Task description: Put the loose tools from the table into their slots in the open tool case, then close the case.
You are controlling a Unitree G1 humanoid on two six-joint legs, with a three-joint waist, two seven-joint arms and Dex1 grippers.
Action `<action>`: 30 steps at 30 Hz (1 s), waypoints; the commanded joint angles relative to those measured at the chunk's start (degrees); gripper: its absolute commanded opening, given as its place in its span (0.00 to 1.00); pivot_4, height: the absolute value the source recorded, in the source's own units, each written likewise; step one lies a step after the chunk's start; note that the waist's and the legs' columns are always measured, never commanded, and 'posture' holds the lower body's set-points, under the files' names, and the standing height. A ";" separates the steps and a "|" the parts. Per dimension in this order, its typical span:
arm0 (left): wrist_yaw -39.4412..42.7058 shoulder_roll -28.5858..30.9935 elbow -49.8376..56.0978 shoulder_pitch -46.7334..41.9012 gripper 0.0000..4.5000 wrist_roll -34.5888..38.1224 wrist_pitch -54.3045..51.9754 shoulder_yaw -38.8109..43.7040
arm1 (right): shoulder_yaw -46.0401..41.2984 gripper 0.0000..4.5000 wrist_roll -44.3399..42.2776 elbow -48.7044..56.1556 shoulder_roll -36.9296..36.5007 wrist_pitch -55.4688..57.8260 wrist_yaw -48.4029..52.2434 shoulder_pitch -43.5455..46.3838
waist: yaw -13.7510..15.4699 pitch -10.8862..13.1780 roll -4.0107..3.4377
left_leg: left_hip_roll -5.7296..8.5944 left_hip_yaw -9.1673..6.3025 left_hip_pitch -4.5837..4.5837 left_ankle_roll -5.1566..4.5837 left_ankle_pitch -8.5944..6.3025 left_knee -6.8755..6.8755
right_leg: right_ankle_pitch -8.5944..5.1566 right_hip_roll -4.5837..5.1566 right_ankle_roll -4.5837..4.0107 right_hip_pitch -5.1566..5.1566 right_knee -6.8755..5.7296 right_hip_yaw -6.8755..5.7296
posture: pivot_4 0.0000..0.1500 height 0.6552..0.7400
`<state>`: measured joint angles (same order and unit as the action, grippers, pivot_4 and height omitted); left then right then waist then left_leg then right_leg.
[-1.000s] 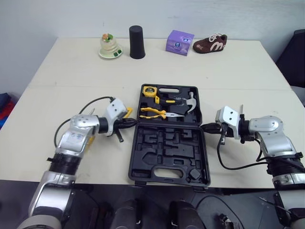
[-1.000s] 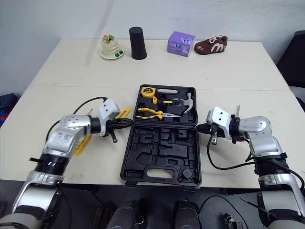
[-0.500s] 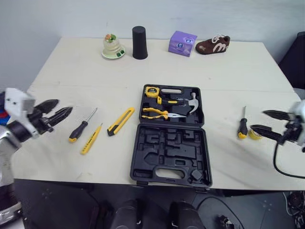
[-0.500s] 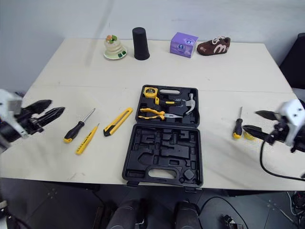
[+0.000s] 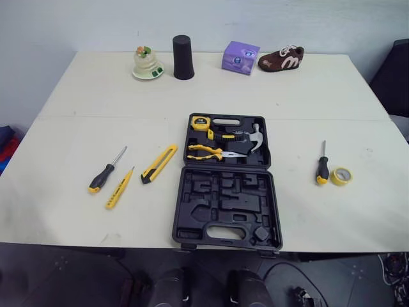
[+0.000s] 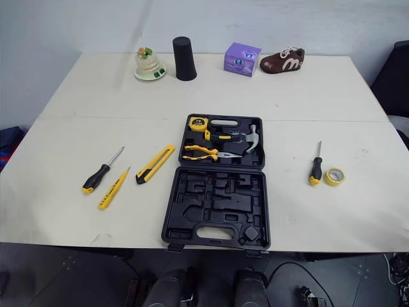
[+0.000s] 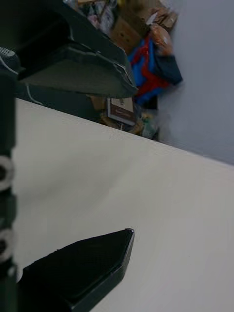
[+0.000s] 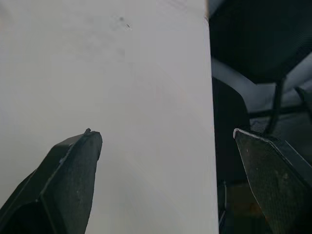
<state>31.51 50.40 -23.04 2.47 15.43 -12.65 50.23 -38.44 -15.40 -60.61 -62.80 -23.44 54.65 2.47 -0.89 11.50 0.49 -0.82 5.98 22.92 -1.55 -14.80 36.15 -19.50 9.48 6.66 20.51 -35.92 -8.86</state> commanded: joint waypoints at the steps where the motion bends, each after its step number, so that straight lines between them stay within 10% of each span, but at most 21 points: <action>1: 0.09 -0.04 2.32 -0.30 0.99 1.37 1.61 -0.37 | 0.42 1.00 -0.31 -1.09 -0.16 -4.77 0.29 -0.23 | -0.36 0.00 0.00 | 0.00 0.01 -0.04 0.02 -0.02 0.00 | 0.00 0.03 0.01 -0.03 -0.01 0.03 | 1.00 1.00; 9: 0.76 -1.37 12.07 -0.22 0.99 3.73 -2.18 -4.53 | 3.37 1.00 -5.20 6.33 0.63 0.29 13.07 2.12 | -1.16 0.00 0.01 | -0.16 0.21 -0.27 0.15 -0.08 -0.09 | 0.00 0.01 0.01 -0.07 -0.01 0.26 | 1.00 1.00; 20: 0.26 2.65 35.60 -0.18 0.99 12.96 -36.49 -12.89 | 9.43 1.00 -15.85 34.90 9.27 12.53 20.81 9.08 | -0.66 0.03 0.06 | -0.32 0.44 -0.50 0.19 -0.20 -0.09 | -0.01 -0.14 -0.01 -0.09 -0.03 1.11 | 1.00 1.00; 30: -3.24 5.94 33.42 -12.36 0.99 11.74 -49.83 -24.26 | 17.00 1.00 -23.70 59.65 20.53 21.57 19.05 8.30 | 0.41 0.01 0.11 | -0.35 0.55 -0.49 0.24 -0.24 -0.05 | -0.01 -0.23 -0.02 0.01 -0.07 1.31 | 1.00 1.00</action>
<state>29.51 55.55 10.71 -8.65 28.02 -60.55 26.11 -21.22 -36.72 -5.90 -42.18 -3.18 74.31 11.29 -0.49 11.51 0.60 -1.18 6.56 22.43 -1.30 -15.05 36.08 -19.50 9.23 6.64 20.56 -36.02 -7.50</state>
